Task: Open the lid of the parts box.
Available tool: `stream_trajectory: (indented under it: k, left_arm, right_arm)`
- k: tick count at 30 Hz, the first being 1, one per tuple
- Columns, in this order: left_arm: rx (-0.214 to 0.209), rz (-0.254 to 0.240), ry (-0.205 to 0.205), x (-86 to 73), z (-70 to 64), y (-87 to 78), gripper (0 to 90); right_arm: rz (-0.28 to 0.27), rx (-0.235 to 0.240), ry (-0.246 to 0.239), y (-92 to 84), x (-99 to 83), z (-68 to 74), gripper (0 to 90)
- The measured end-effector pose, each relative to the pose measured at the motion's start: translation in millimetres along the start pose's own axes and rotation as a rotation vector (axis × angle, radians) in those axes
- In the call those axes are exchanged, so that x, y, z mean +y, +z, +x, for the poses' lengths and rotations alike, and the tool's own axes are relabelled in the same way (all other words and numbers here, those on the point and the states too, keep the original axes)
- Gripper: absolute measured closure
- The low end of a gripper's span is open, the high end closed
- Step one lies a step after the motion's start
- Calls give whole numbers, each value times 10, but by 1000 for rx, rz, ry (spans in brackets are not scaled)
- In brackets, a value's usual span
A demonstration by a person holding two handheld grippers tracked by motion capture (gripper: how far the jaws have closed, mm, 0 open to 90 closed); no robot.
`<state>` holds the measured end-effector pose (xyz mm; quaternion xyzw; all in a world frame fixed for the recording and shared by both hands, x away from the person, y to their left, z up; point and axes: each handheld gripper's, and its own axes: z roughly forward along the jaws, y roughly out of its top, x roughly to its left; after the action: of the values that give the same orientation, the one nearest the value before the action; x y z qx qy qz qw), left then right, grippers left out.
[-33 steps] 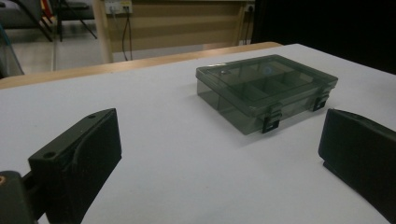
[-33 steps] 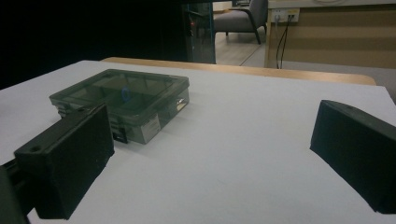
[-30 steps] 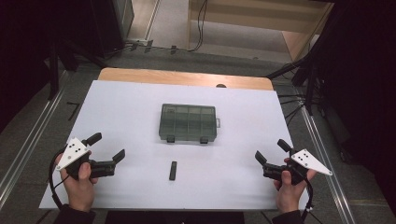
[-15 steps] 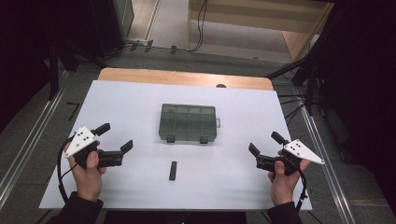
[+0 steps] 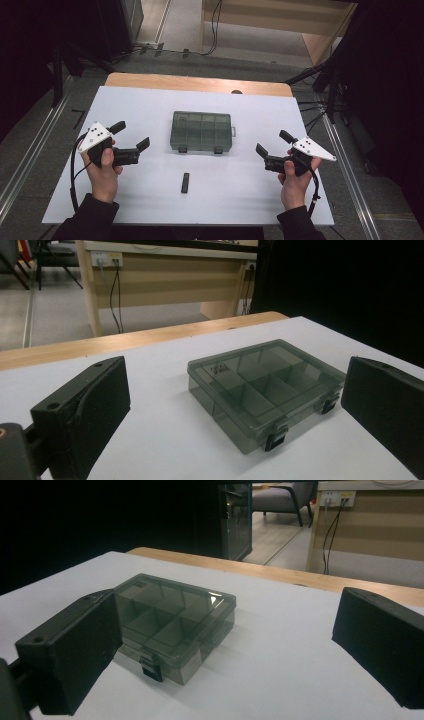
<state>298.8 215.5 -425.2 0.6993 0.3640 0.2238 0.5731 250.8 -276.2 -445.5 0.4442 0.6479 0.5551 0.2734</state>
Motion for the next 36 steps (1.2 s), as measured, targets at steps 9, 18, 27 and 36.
stream_trajectory:
  k: [9, 18, 27, 36]
  left_arm:
    - [-15, 1, -2, 78, -42, 170, 1]
    - [3, 26, -30, 56, -34, 342, 72]
    - [-49, 76, -61, -24, -24, 524, 289]
    - [-94, 141, -71, -104, 21, 672, 676]
  right_arm:
    - [-14, 18, 5, 126, 136, 24, 0]
    - [-7, 37, 29, 310, 176, 39, 0]
    - [14, 79, 23, 528, 217, 111, 183]
    - [153, 121, 31, 814, 176, 147, 512]
